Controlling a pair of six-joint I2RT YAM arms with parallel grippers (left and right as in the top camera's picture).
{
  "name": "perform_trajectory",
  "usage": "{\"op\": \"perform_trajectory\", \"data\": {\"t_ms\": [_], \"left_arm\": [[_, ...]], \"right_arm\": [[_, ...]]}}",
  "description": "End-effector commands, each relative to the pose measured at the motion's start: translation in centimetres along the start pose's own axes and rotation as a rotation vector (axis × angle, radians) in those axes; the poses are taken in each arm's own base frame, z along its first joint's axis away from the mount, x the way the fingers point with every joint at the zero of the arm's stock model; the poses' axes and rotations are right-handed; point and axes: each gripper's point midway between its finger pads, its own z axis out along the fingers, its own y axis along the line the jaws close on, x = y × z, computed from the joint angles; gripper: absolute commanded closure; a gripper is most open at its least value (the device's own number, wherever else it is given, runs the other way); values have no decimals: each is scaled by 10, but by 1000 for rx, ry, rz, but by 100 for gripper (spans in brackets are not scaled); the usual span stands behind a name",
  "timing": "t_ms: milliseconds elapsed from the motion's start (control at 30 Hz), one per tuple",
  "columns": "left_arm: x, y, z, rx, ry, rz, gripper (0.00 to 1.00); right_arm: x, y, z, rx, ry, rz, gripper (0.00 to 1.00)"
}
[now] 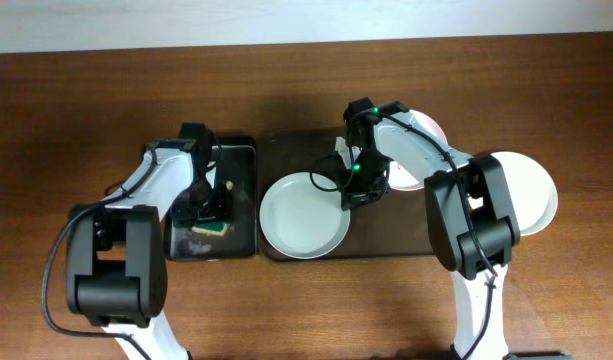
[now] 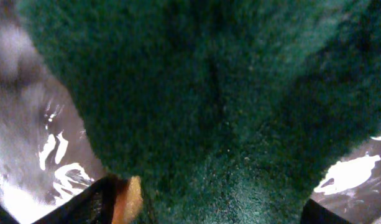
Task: Clean dirty plates on tray and stack at the side
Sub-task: 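Return the sponge to the black tray with the left gripper, then carry the light green plate right and stack it on the white plate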
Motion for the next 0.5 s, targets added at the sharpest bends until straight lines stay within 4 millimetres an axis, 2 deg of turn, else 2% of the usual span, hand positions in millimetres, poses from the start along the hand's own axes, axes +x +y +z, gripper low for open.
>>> {"op": "perform_trajectory", "data": {"t_ms": [0,100,167,200,233,267,300,333,433,467], "left_arm": [[3,-1,-2,20,-9,2,100],[-1,-2,-5,22,-25,2,100],[-10,-4,-27,34,-93,3,100],[-11,-4,-39,41,-129,4,49],[-9,-4,-48,43,-143,4,0],[-5,-3,-51,42,-137,4,0],[-2,-3,-50,40,-124,3,1],[-2,-3,-50,40,-123,3,0],[-2,-3,-50,40,-124,3,1],[-2,-3,-50,40,-124,3,1]], "right_arm": [[4,-15,7,58,19,21,87],[4,-15,7,57,19,21,87],[4,-15,7,58,19,21,87],[4,-15,7,58,19,21,81],[4,-15,7,58,17,20,71],[2,-15,7,57,11,18,72],[1,-14,7,56,4,16,89],[0,-14,7,56,2,15,96],[-1,-13,4,56,-7,11,96],[-3,-10,-6,59,-34,2,96]]}}
